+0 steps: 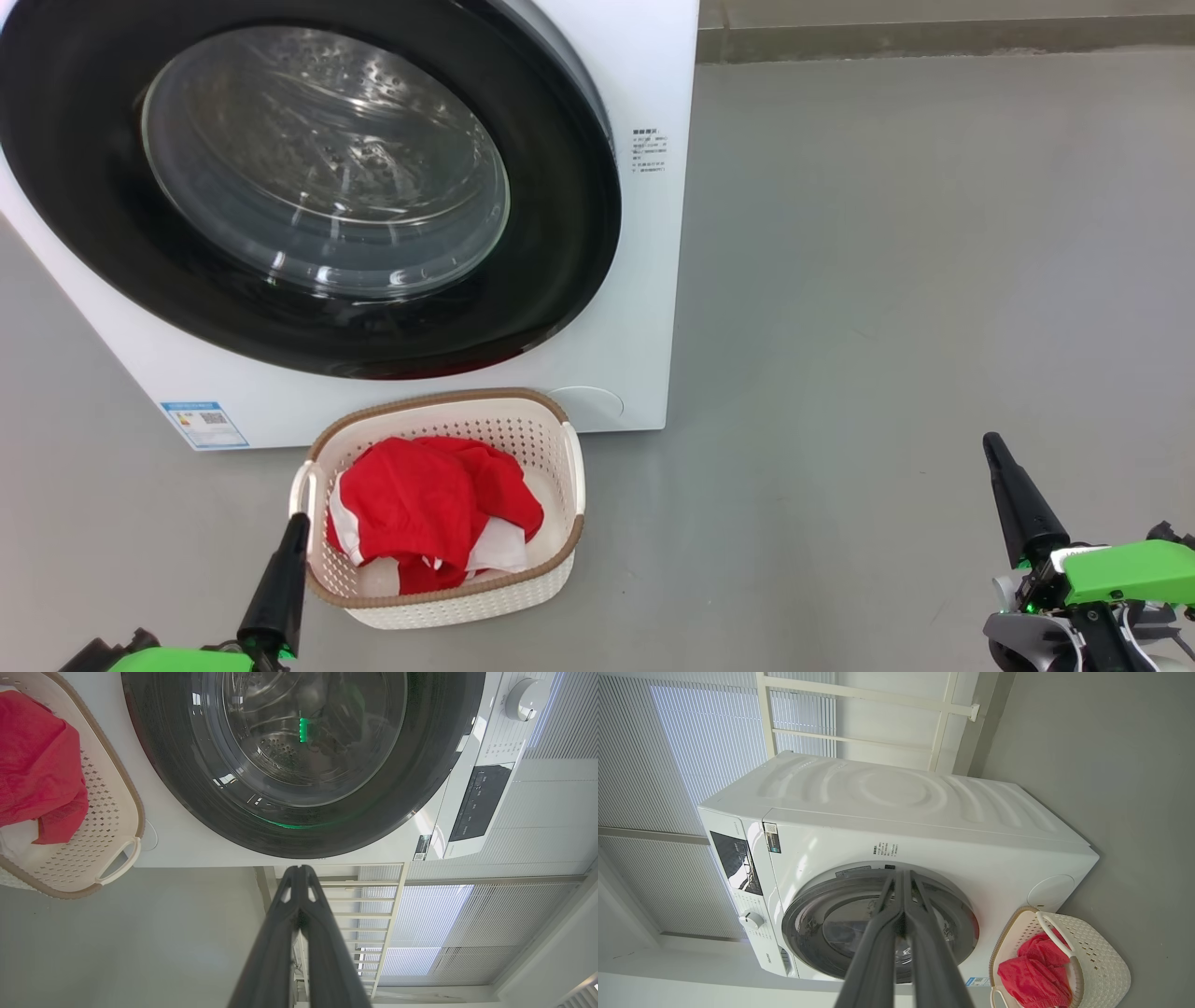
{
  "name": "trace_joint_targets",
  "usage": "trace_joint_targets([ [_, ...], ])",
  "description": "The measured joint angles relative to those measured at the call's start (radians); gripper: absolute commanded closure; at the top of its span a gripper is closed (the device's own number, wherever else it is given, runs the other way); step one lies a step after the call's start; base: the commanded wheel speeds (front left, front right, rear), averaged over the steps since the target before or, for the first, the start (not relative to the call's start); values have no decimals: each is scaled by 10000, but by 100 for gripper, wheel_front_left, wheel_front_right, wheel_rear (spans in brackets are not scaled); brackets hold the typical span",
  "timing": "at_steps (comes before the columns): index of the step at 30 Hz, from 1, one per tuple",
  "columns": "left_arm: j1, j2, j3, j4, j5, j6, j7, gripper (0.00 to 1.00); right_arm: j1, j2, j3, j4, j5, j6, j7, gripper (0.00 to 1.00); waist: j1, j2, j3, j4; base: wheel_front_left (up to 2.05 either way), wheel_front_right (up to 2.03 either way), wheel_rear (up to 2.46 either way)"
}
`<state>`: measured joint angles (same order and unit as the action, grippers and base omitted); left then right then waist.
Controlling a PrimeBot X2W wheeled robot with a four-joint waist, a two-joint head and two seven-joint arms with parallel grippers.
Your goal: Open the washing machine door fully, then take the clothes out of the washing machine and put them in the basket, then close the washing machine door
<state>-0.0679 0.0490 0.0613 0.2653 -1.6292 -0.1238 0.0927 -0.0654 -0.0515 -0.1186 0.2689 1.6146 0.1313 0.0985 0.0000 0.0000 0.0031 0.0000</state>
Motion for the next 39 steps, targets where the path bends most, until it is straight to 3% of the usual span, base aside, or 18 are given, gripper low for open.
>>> trace_joint_targets([
  [39,0,-10,65,2,13,0,44,100,0,19,-31,2,-31,0,46,100,0,0,0,0,0,0,0],
])
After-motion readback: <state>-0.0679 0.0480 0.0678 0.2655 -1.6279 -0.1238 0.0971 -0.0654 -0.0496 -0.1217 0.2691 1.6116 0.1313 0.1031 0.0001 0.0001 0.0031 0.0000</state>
